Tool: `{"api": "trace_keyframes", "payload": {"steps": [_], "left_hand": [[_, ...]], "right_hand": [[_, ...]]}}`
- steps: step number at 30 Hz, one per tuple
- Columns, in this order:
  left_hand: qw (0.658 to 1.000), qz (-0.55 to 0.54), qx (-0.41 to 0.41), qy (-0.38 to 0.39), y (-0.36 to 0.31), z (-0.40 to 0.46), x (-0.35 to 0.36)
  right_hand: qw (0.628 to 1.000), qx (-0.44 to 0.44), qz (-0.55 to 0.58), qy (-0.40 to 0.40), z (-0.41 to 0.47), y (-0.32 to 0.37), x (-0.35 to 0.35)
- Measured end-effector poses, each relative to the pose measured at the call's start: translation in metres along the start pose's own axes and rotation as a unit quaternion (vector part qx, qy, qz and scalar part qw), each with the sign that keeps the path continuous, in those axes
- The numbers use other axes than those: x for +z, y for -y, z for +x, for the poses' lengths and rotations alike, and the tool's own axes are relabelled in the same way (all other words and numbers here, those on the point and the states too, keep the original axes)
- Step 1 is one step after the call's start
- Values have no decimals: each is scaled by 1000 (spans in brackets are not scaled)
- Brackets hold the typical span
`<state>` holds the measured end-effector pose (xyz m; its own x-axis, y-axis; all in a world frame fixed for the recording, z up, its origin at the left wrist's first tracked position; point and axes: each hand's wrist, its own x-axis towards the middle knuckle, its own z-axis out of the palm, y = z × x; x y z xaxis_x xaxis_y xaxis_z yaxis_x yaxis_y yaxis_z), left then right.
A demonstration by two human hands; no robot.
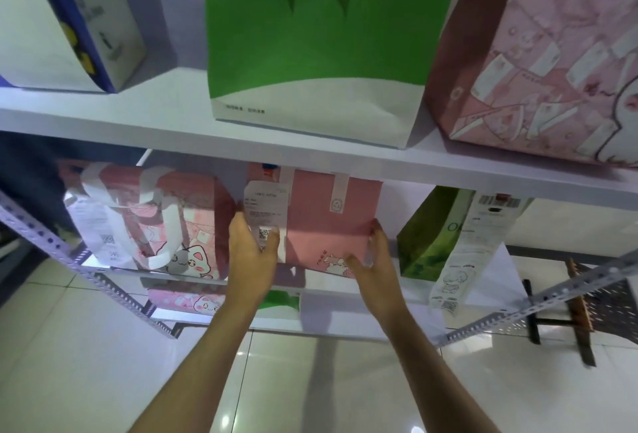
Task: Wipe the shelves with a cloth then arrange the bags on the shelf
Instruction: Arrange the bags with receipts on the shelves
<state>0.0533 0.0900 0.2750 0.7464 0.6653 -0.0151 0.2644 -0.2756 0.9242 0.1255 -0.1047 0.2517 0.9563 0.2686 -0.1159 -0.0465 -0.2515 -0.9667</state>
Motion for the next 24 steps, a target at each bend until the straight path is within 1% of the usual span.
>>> {"api": "trace_keyframes", "payload": {"steps": [2, 4, 8, 10, 14, 17, 21, 24], "left_hand": [[999, -26, -19, 4, -1, 4, 0], [996, -69, -49, -14, -2, 4, -4], [984, -137, -71, -90, -13, -21, -18], [980, -153, -75, -105, -16, -38, -19], [977, -173, -77, -95, -16, -67, -16], [981, -158, -77, -86, -18, -80, -9], [991, -115, -48, -56, -35, -84, 17], [996, -91, -14, -20, -58, -83, 52]], "right_hand": [[999, 9, 47, -12, 3, 0, 2], [996, 16, 78, -45, 3, -5, 1], [992, 4, 58, -108, -21, -11, -11], [993, -20, 31, -115, -40, -10, -21], [991, -50, -27, -124, -79, -13, -46], [990, -66, -22, -126, -110, -17, -76], [990, -49, 8, -132, -143, -26, -125], [990, -26, 3, -140, -158, -37, -162]]}}
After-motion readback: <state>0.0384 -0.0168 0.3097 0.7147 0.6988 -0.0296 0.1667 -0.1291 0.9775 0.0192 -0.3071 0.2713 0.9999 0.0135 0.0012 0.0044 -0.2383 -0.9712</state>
